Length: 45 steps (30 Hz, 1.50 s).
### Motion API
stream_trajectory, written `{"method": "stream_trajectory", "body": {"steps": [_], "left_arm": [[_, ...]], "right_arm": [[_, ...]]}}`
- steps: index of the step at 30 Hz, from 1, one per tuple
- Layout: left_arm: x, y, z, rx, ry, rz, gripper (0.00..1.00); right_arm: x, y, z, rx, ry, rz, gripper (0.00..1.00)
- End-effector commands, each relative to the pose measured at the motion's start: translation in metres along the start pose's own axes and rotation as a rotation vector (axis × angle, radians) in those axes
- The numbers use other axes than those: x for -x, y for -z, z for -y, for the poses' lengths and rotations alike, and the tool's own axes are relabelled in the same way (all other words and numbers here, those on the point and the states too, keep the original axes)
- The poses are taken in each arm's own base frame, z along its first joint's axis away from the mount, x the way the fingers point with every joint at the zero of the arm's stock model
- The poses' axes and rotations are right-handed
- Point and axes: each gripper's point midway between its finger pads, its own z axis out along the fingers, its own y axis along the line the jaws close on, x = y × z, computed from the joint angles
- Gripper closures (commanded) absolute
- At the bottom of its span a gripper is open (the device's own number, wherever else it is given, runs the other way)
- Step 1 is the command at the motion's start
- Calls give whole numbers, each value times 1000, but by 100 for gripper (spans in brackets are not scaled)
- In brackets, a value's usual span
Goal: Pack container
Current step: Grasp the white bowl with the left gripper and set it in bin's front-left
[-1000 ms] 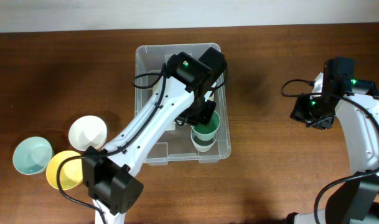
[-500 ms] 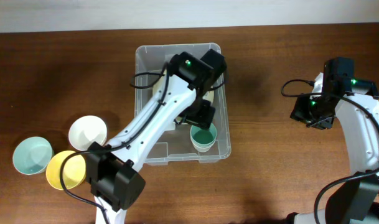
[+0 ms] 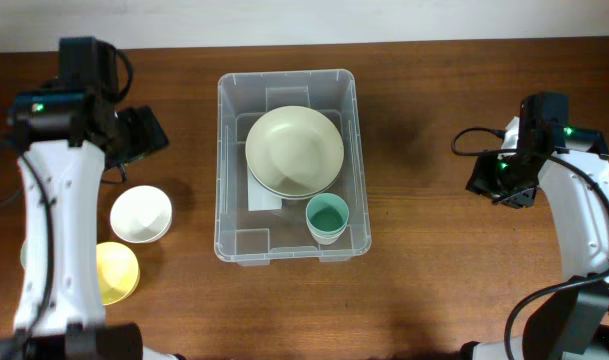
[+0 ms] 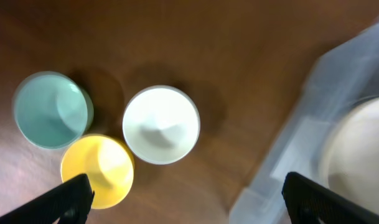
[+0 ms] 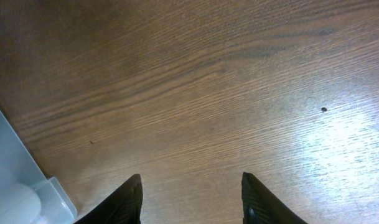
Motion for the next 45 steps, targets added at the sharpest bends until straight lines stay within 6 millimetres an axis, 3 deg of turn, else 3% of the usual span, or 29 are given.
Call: {"method": "stream_trajectory", "body": {"steps": [1,6,9,14,17,21,24,25,29,32,38,41,45], "left_arm": [[-31,-75,-6,1,-11,-203,1],[-49,-144,-13,37,-88,-314,1],[-60,-172,-12,55,-120,-386,1],[-76,-210,-12,82,-131,-469,0],[-81,-222,-12,90,-133,-494,4],[-79,-221,-11,90,-133,-492,46],[-70,-218,-7,81,-133,-468,89],[-63,-215,-4,76,-136,-451,99],[-45,-197,13,57,-162,-408,99],[-26,-169,36,30,-201,-351,99],[-4,-80,93,-77,-307,-162,99],[-12,-30,123,-155,-381,-60,99],[-63,10,165,-215,-548,-52,99]], "right_arm": [[-2,1,-3,6,13,-2,53],[-2,1,-3,6,13,-1,53],[-2,1,-3,6,13,-1,53],[-2,1,-3,6,13,-1,53],[-2,1,-3,5,13,-1,53],[-2,1,-2,5,13,-1,53],[-2,1,-3,6,13,-1,53],[-2,1,-3,6,13,-1,53],[-2,1,-2,5,13,-1,53],[-2,1,-2,5,13,-1,53],[-2,1,-2,5,13,-1,53],[-2,1,-3,6,13,0,53],[-1,1,-3,6,14,2,53]]}}
